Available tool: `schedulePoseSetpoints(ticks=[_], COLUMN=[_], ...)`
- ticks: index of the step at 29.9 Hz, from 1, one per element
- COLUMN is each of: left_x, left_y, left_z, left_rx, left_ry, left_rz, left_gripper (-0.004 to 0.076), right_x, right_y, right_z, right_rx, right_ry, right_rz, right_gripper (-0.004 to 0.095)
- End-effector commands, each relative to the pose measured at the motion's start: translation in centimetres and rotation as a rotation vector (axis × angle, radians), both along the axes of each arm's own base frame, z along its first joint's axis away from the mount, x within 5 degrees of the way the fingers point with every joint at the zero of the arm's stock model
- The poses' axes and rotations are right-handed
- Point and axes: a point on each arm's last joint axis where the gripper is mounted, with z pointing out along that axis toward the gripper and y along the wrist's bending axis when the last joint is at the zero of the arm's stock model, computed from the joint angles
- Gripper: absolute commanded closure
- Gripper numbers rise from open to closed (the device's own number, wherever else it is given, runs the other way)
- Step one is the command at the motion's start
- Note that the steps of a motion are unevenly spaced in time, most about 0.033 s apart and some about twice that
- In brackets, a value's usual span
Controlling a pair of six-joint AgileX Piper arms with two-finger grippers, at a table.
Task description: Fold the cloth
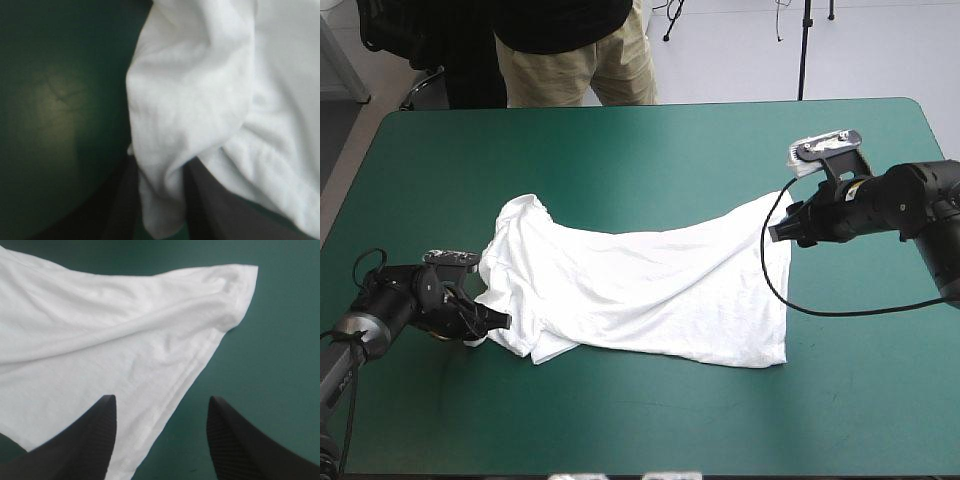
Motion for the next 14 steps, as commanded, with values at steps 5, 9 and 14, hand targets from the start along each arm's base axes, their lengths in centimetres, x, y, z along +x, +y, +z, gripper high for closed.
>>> schedulePoseSetpoints(ticks=[5,9,14], left_x=[1.0,1.2,1.2], left_y=[-0.2,-0.1,-0.1], left_z=[0.5,0.1,0.1], left_rx=[-0.022,-0.005,-0.007], left_ry=[-0.067,-0.051,-0.058], left_rz=[0.021,0.011,0.013], left_gripper=[0.0673,0.0708,0.0741], right_x=[-0.3,-1.1,-2.2], right_y=[-0.4,-0.2,0.5], right_z=[-4.1,-6.3,-8.1], right_rx=[-0.016,0.004,0.055], right_ry=[0.028,0.120,0.230], right_rz=[-0.019,-0.013,0.055], right_gripper=[0.0412,0.0412,0.0382])
